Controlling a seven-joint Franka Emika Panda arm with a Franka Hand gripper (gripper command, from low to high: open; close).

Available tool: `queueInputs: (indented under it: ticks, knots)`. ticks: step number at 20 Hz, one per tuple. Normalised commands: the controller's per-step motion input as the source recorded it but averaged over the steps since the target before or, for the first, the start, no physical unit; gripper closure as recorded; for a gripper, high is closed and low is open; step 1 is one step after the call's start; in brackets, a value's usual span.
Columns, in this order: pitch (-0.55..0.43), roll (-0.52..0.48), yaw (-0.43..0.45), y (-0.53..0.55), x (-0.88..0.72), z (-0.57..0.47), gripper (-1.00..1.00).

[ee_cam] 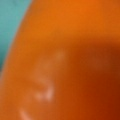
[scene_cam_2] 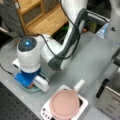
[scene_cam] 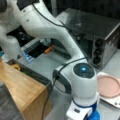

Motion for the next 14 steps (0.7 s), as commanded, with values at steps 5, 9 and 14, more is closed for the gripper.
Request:
queueInputs:
  ticks: [5,9,14]
  knots:
    - [0.182,-0.016,0.075,-0.06,0.17,0.16,1.00]
    - [0.271,-0.026,0.063,-0.01,0.13,0.49,1.00]
    - [0.275,-0.020,0.049,0.09,0.17,0.50,1.00]
